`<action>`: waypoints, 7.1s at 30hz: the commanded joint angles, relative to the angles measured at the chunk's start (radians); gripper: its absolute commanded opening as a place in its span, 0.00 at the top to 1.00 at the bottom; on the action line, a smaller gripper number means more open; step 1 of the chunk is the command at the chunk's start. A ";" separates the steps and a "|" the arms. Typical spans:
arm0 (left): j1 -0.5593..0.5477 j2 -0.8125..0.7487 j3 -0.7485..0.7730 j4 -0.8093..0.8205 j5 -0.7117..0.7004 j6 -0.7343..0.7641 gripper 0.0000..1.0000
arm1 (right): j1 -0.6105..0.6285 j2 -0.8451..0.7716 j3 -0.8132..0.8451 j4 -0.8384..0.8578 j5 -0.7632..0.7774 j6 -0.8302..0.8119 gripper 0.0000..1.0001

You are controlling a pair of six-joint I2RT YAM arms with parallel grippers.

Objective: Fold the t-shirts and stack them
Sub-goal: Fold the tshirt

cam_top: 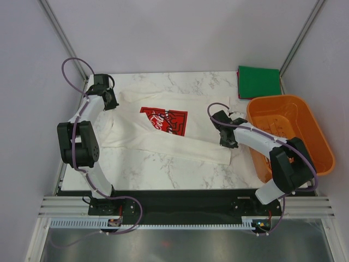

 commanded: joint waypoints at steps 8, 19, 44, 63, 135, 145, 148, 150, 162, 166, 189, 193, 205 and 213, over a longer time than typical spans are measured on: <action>0.007 -0.022 0.010 0.024 -0.086 -0.031 0.98 | 0.005 0.052 0.067 0.087 0.086 -0.132 1.00; 0.010 0.019 0.032 0.024 -0.103 -0.031 0.98 | 0.005 0.074 0.084 0.119 0.140 -0.175 1.00; 0.013 0.120 0.130 0.024 -0.078 -0.026 0.98 | 0.005 0.176 0.128 0.181 0.190 -0.220 1.00; -0.044 -0.171 -0.152 -0.016 -0.031 -0.251 0.45 | 0.011 0.049 0.130 0.085 0.000 -0.191 0.81; 0.220 -0.349 -0.502 0.133 0.236 -0.638 0.40 | 0.241 1.006 1.210 0.578 -0.726 -0.237 0.73; 0.227 -0.292 -0.545 0.122 0.135 -0.583 0.41 | 0.275 1.092 1.263 0.605 -0.764 -0.220 0.71; 0.228 -0.272 -0.545 0.111 0.081 -0.574 0.42 | 0.276 1.089 1.259 0.604 -0.736 -0.225 0.76; 0.229 -0.246 -0.539 0.104 0.032 -0.560 0.42 | 0.276 1.078 1.251 0.601 -0.694 -0.238 0.84; 0.257 -0.162 -0.479 0.019 -0.124 -0.528 0.42 | 0.258 0.947 1.104 0.679 -0.502 -0.237 1.00; 0.257 -0.171 -0.479 0.008 -0.143 -0.528 0.42 | 0.256 0.905 1.031 0.702 -0.437 -0.212 1.00; 0.257 -0.165 -0.471 0.002 -0.103 -0.525 0.41 | 0.241 1.021 1.154 0.783 -0.598 -0.194 0.65; 0.257 -0.168 -0.471 0.002 -0.103 -0.523 0.41 | 0.242 1.103 1.243 0.750 -0.607 -0.198 0.65; 0.257 -0.171 -0.471 0.002 -0.104 -0.520 0.41 | 0.253 1.166 1.308 0.730 -0.594 -0.226 0.73; 0.257 -0.176 -0.477 0.002 -0.111 -0.520 0.41 | 0.255 1.157 1.319 0.731 -0.568 -0.237 0.99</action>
